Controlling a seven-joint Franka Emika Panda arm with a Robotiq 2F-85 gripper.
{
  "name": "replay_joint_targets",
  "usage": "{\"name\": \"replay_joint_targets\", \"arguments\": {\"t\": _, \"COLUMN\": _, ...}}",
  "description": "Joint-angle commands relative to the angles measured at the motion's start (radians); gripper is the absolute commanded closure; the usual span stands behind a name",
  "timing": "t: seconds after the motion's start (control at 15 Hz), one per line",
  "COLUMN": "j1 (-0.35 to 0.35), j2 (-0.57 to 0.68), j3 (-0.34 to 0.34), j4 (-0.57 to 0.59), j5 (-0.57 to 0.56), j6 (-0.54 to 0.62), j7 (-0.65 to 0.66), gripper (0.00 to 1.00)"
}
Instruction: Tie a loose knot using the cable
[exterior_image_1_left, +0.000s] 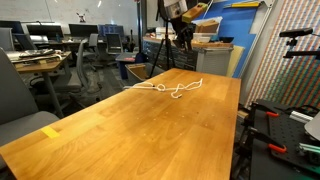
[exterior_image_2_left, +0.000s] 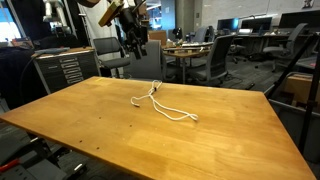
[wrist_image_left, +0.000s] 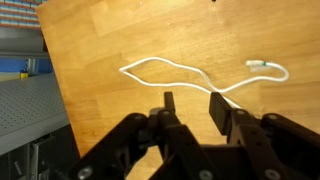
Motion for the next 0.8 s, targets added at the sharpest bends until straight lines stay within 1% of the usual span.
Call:
{"name": "replay_joint_targets", "arguments": {"t": 0.0, "j1": 0.027, "j2": 0.0, "j3": -0.044, "j4": -0.013, "j5": 0.028, "j6": -0.012, "j7": -0.215, "gripper": 0.27}}
{"name": "replay_joint_targets", "arguments": {"t": 0.2, "j1": -0.008, "j2": -0.031, "j3": -0.054, "j4": -0.079, "j5": 0.103, "j6": 0.114, "j7": -0.386, "gripper": 0.03}}
{"name": "replay_joint_targets", "arguments": {"t": 0.27, "j1": -0.02, "j2": -0.023, "j3": -0.058, "j4": -0.088, "j5": 0.15, "j6": 0.142, "j7": -0.438, "gripper": 0.0}}
{"name": "replay_joint_targets", "arguments": {"t": 0.33, "j1": 0.025, "j2": 0.009, "j3": -0.074, "j4": -0.043, "j5": 0.1, "j6": 0.083, "j7": -0.342, "gripper": 0.0}}
{"name": "replay_joint_targets", "arguments": {"t": 0.4, "j1": 0.021, "j2": 0.01, "j3": -0.08, "j4": -0.049, "j5": 0.11, "j6": 0.09, "j7": -0.358, "gripper": 0.06}}
{"name": "replay_joint_targets", "arguments": {"t": 0.47, "j1": 0.021, "j2": 0.012, "j3": -0.084, "j4": -0.049, "j5": 0.11, "j6": 0.09, "j7": -0.357, "gripper": 0.0}}
{"name": "replay_joint_targets", "arguments": {"t": 0.73, "j1": 0.031, "j2": 0.015, "j3": -0.082, "j4": -0.049, "j5": 0.109, "j6": 0.089, "j7": -0.354, "gripper": 0.0}}
